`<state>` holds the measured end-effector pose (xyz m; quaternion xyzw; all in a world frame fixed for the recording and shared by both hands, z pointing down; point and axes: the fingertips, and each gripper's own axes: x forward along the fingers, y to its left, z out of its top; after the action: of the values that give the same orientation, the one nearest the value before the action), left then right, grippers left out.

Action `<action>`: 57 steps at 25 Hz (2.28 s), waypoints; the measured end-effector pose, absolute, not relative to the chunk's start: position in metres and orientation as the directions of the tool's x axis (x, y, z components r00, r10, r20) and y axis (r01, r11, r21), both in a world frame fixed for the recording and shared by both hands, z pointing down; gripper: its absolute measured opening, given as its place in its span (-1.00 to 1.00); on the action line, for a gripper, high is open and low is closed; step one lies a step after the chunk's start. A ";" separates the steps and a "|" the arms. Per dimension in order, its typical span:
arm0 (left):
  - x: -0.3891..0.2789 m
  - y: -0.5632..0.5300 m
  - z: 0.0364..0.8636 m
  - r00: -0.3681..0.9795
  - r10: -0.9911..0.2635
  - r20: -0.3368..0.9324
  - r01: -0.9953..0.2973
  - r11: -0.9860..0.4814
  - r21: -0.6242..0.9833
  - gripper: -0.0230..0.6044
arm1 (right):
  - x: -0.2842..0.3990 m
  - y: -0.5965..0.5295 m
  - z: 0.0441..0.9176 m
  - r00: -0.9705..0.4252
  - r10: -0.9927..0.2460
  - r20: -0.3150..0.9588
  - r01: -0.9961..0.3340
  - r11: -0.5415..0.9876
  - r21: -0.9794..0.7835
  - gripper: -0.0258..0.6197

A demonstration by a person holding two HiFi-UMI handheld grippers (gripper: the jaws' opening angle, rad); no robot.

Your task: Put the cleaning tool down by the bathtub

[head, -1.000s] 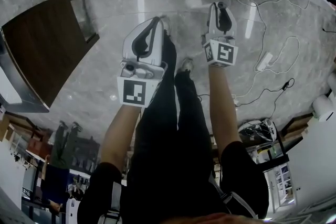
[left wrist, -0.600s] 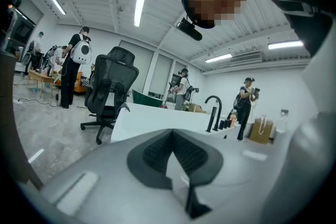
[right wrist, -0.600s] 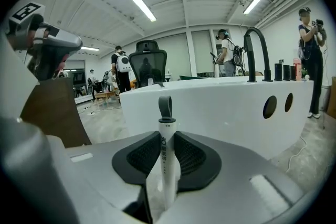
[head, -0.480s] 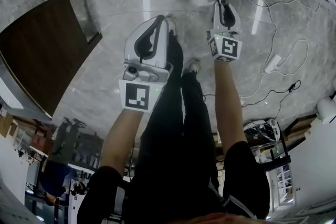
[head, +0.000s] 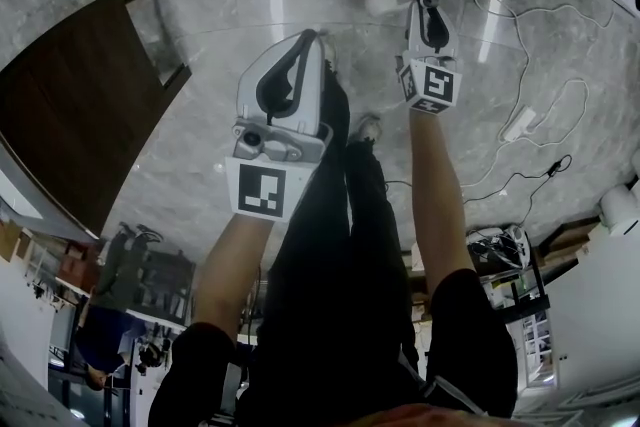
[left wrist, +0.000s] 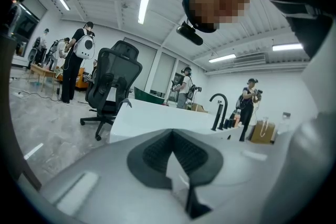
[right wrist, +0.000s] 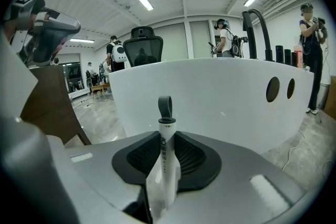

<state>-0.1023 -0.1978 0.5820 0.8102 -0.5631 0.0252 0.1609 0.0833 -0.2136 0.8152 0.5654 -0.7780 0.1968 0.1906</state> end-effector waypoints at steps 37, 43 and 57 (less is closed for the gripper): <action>-0.125 -0.223 0.613 0.340 -0.908 0.246 -0.921 -0.268 0.283 -0.90 | 0.073 -0.313 0.884 -0.261 -0.742 0.617 -0.963 0.244 -0.114 -0.65; -0.127 -0.231 0.615 0.344 -0.906 0.249 -0.920 -0.271 0.283 -0.90 | 0.073 -0.325 0.893 -0.256 -0.732 0.632 -0.964 0.240 -0.112 -0.65; -0.130 -0.235 0.627 0.358 -0.895 0.266 -0.914 -0.277 0.296 -0.90 | 0.071 -0.340 0.913 -0.237 -0.724 0.648 -0.970 0.215 -0.114 -0.65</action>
<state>-0.1305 -0.2354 0.6273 0.7987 -0.5663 0.0235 0.2020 0.0710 -0.3403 0.9134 0.5703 -0.7425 0.2592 0.2372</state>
